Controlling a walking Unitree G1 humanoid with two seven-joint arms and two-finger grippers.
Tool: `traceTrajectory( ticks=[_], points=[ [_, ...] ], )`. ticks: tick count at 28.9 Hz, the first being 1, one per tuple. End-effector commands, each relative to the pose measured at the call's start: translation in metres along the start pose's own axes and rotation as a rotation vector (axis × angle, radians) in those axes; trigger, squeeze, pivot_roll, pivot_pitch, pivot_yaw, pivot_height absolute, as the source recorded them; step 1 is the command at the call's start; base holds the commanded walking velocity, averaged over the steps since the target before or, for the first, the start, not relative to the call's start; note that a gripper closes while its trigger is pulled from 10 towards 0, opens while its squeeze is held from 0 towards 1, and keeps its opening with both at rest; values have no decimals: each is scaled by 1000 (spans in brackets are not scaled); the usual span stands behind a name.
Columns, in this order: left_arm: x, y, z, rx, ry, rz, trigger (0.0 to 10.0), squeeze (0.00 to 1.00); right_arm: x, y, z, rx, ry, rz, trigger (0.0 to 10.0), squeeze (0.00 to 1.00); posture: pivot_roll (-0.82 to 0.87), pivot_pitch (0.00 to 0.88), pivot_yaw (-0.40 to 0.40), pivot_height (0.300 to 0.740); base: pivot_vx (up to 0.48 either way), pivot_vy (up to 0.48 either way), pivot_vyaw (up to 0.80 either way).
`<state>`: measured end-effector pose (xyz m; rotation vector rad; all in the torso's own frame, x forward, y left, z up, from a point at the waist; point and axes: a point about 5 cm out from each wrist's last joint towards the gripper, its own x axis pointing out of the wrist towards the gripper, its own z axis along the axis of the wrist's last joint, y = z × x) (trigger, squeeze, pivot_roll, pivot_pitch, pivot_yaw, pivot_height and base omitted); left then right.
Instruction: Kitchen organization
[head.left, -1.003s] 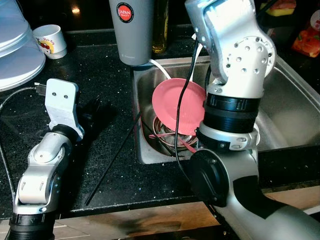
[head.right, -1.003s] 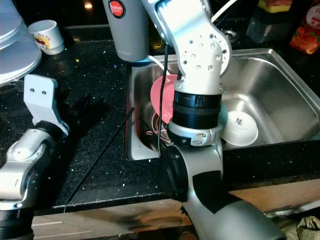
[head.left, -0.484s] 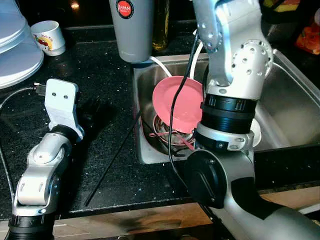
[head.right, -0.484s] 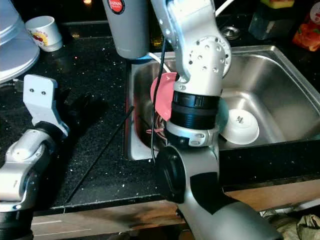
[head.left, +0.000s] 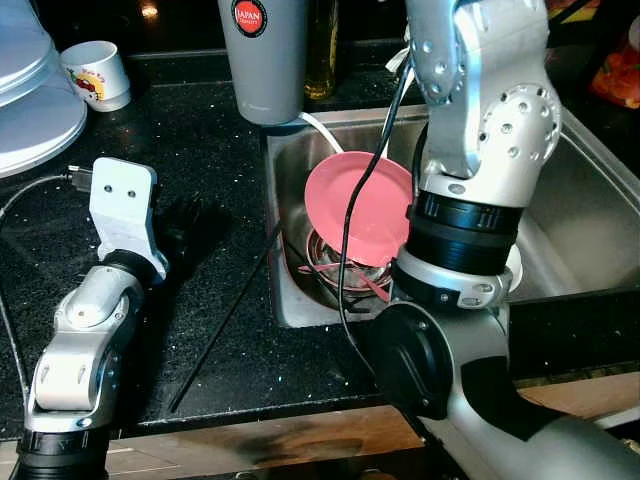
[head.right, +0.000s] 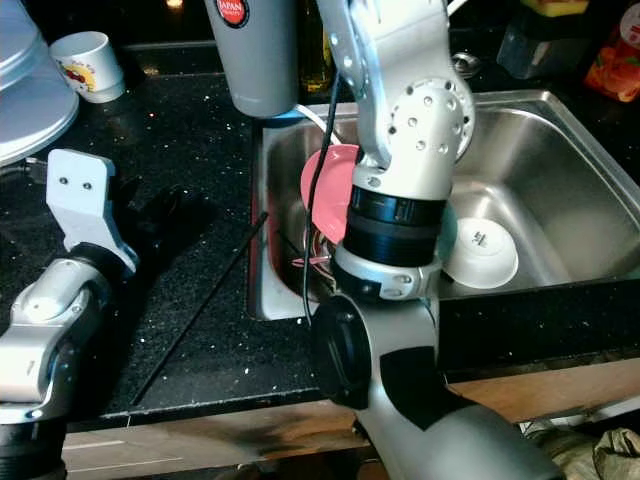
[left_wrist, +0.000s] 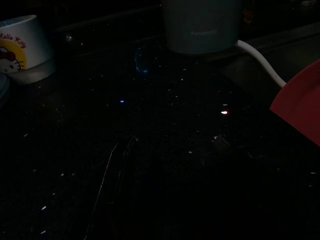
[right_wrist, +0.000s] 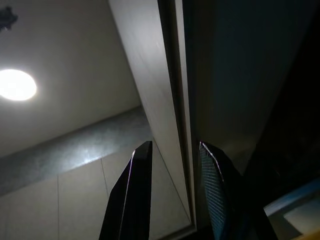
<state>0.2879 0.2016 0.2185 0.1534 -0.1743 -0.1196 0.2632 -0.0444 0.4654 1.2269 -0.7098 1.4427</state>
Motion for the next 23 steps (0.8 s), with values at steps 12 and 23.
traceTrajectory(
  ticks=[12, 23],
  points=[
    [-2, 3, -2, -2, 18, 5, 10000, 0, -2, 15, -7, 18, 9, 71, 10000, 0, 19, 153, 1, 740, 0, 0, 0],
    [-2, 2, -3, -9, 2, 16, 10000, 0, -78, -52, 35, -958, 353, -624, 10000, 0, 14, 92, -6, 740, 0, 0, 0]
  ],
)
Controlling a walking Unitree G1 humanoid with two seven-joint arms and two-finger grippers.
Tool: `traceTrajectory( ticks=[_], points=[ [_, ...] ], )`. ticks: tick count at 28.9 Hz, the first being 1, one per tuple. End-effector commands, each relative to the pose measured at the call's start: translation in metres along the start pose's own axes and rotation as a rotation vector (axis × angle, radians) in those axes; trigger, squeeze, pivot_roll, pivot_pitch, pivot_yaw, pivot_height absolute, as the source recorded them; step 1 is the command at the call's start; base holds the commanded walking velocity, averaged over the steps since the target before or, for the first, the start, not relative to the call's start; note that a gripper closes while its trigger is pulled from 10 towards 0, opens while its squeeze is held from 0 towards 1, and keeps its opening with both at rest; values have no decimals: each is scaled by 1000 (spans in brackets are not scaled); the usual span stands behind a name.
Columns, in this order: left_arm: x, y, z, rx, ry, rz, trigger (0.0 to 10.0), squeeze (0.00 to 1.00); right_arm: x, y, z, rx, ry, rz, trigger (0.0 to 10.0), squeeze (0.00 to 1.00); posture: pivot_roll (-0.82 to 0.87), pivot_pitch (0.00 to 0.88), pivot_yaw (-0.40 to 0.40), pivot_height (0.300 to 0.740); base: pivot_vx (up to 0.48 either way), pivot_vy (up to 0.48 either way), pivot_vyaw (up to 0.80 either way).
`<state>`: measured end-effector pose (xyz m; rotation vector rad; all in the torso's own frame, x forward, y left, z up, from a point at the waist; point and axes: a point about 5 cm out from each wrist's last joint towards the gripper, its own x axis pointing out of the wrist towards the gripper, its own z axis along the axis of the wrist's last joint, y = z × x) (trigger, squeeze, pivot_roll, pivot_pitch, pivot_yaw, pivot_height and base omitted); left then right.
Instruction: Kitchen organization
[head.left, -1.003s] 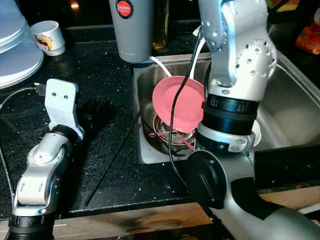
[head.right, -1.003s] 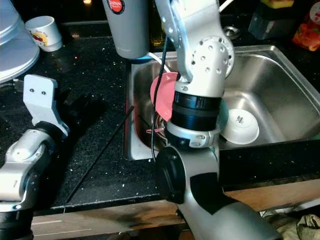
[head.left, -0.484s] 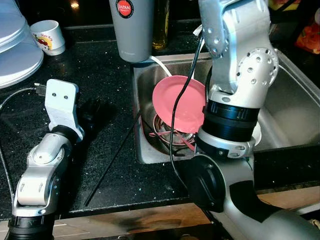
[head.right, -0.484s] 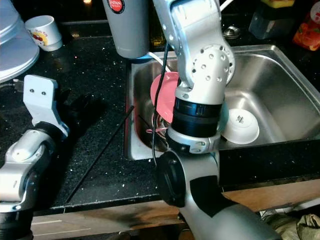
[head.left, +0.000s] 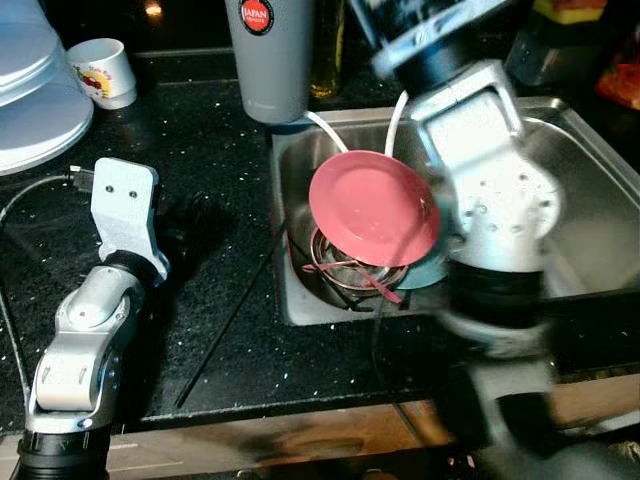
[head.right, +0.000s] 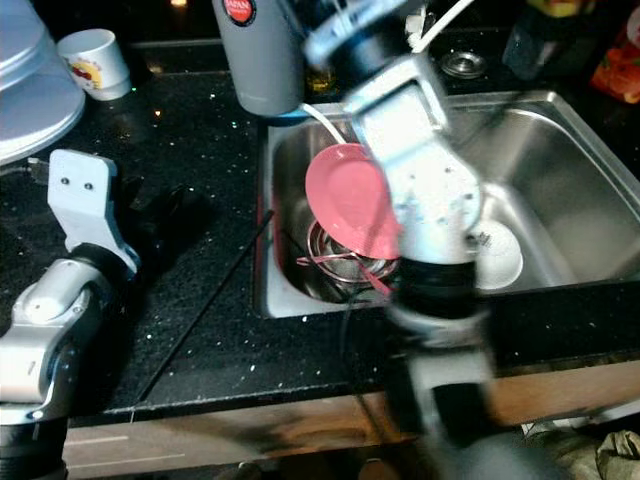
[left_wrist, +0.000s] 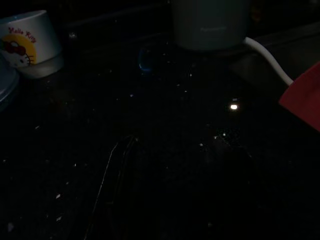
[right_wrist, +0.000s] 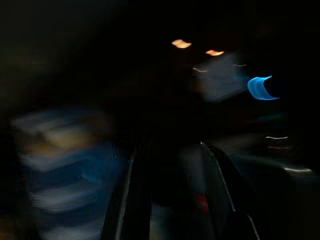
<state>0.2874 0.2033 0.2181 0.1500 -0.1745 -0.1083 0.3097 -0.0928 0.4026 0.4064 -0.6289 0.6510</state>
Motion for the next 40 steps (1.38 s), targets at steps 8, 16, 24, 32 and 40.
traceTrajectory(
  ticks=[8, 16, 24, 32, 40],
  points=[
    [-5, -1, -9, -14, 10, 11, 10000, 0, -61, -61, -63, -287, 265, -239, 10000, 0, -13, 60, -6, 740, 0, 0, 0],
    [-10, -8, -20, -50, 42, 19, 10000, 0, -114, -81, -90, -413, 439, -368, 10000, 0, -24, 61, -10, 740, 0, 0, 0],
    [-10, -10, -18, -47, 13, 2, 10000, 0, -133, -87, -95, -676, 503, -405, 10000, 0, -15, 51, 5, 740, 0, 0, 0],
    [-15, 9, -20, -41, -33, 60, 10000, 0, -160, -91, -97, -529, 461, -512, 10000, 0, -9, 40, -2, 740, 0, 0, 0],
    [-17, 8, -21, -19, 6, 48, 10000, 0, -164, -87, -104, -466, 494, -491, 10000, 0, 2, 30, 1, 740, 0, 0, 0]
  ],
)
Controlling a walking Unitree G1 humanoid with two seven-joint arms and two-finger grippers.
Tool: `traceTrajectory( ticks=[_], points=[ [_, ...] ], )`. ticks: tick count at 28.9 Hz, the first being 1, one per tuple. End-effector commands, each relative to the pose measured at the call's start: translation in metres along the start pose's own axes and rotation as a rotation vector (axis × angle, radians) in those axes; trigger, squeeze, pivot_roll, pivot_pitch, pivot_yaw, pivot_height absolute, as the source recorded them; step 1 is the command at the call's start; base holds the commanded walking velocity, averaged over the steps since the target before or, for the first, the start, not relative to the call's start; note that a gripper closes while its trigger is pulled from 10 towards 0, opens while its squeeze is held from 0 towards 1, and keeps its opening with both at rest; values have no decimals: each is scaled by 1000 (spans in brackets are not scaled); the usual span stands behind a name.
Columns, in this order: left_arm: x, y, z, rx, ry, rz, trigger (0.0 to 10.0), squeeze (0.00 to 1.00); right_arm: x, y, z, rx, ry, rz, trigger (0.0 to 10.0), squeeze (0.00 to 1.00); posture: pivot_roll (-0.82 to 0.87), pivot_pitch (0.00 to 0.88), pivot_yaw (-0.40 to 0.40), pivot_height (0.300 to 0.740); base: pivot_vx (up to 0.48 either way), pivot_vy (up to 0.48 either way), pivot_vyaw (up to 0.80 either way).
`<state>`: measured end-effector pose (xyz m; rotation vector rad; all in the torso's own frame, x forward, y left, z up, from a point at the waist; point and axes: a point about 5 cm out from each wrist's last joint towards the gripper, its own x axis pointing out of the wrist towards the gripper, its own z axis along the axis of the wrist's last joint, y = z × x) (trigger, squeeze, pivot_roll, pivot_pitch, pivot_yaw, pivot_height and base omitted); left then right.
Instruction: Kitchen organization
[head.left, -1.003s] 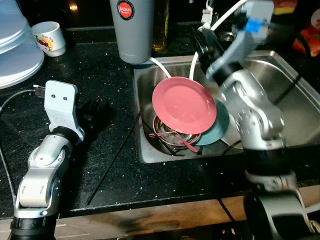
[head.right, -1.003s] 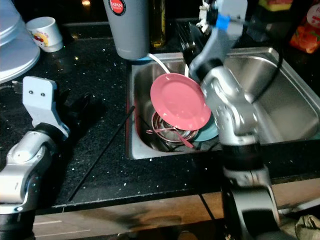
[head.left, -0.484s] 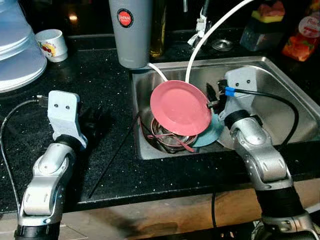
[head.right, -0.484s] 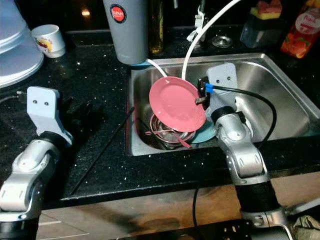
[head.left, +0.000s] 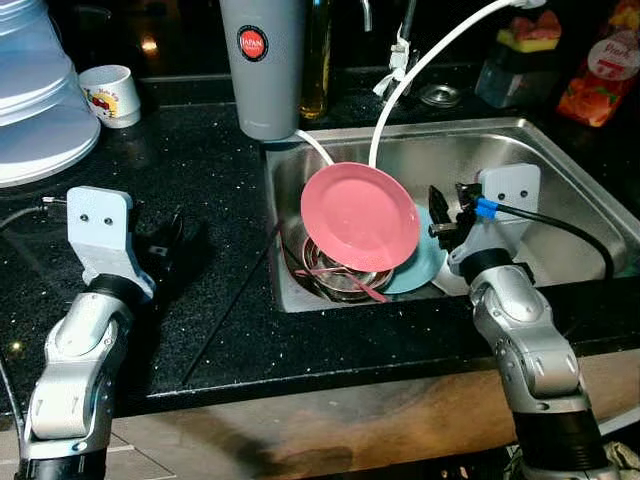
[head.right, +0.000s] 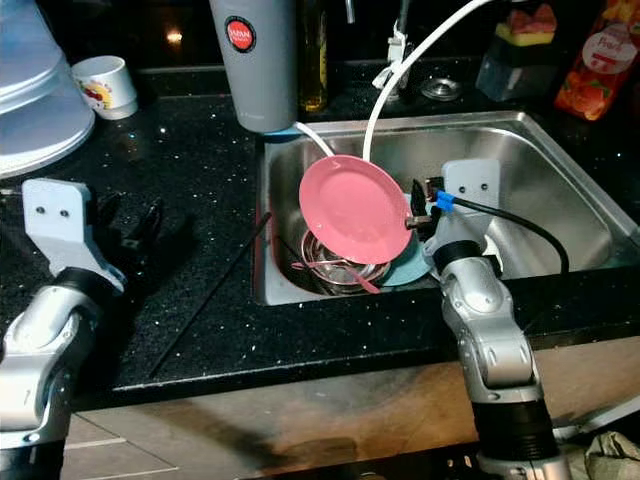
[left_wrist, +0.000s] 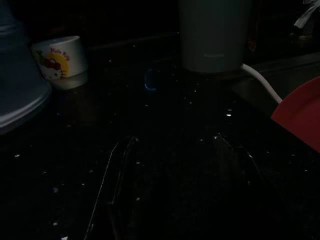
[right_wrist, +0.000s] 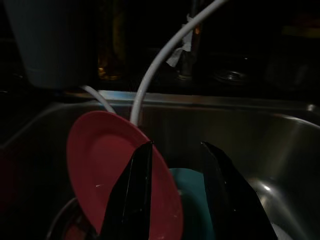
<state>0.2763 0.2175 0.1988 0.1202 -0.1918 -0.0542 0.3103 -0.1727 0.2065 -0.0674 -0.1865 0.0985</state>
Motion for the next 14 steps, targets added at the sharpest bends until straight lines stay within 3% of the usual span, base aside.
traceTrajectory(
  ticks=[1, 14],
  points=[
    [-2, -2, -3, 9, 26, -7, 10000, 0, -2, 3, -2, 24, 13, 11, 10000, 0, 2, 30, 1, 740, 0, 0, 0],
    [-3, -10, -2, -3, 26, -30, 10000, 0, 0, 10, -4, 51, 43, 41, 10000, 0, 6, 71, -5, 740, 0, 0, 0]
  ],
)
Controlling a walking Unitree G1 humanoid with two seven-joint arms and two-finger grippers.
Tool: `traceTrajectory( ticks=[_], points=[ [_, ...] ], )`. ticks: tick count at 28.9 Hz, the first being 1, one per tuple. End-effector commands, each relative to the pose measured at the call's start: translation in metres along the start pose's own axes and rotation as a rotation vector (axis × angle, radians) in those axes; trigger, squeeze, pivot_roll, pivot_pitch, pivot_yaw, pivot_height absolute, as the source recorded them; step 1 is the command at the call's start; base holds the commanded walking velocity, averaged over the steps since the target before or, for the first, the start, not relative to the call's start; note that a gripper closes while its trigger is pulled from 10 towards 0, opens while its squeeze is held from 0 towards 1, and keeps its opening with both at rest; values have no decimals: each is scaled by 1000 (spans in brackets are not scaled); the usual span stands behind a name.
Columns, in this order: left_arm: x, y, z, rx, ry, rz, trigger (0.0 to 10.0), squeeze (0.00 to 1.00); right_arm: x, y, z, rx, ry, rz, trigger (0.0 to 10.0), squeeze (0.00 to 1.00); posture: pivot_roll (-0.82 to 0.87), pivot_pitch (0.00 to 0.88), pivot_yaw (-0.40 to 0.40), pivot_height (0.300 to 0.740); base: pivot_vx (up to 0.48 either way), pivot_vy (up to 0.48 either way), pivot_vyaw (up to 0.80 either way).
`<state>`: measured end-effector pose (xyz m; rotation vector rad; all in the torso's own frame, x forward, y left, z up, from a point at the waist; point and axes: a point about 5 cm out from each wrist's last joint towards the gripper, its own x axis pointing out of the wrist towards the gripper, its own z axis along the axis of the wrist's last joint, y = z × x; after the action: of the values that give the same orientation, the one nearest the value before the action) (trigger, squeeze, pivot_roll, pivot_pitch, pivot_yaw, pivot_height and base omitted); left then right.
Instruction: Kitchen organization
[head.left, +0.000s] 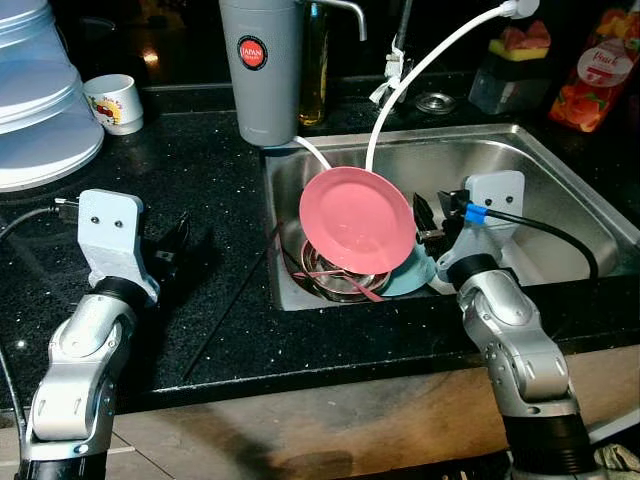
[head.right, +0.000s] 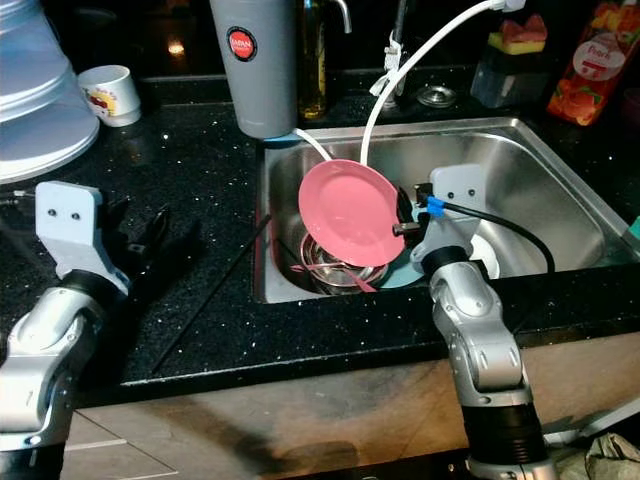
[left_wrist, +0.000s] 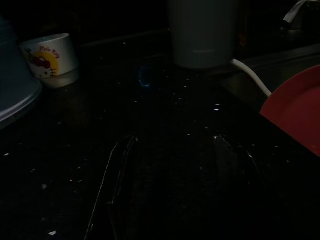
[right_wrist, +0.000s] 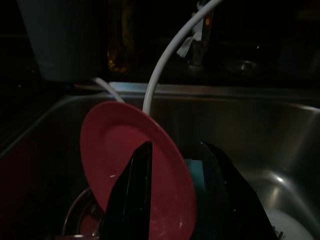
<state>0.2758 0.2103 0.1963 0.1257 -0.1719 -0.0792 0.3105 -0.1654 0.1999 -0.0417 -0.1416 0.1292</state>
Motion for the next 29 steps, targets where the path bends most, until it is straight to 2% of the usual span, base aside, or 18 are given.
traceTrajectory(
  ticks=[1, 14, 23, 29],
  points=[
    [-3, -2, 0, -5, 8, -3, 10000, 0, -1, 2, 1, 23, 3, 15, 10000, 0, 7, 73, -5, 740, 0, 0, 0],
    [0, 1, 11, 21, -6, -6, 10000, 0, 1, 5, 2, 89, 2, 9, 10000, 0, 47, 122, 3, 740, 0, 0, 0],
    [1, 8, 21, 65, 6, -49, 10000, 0, -3, 5, -1, 147, -8, -40, 10000, 0, 123, 153, 71, 740, 0, 0, 0],
    [3, 9, 19, 60, 15, -51, 10000, 0, -6, 2, 3, 120, -25, -63, 10000, 0, 91, 154, 80, 740, 0, 0, 0]
  ],
)
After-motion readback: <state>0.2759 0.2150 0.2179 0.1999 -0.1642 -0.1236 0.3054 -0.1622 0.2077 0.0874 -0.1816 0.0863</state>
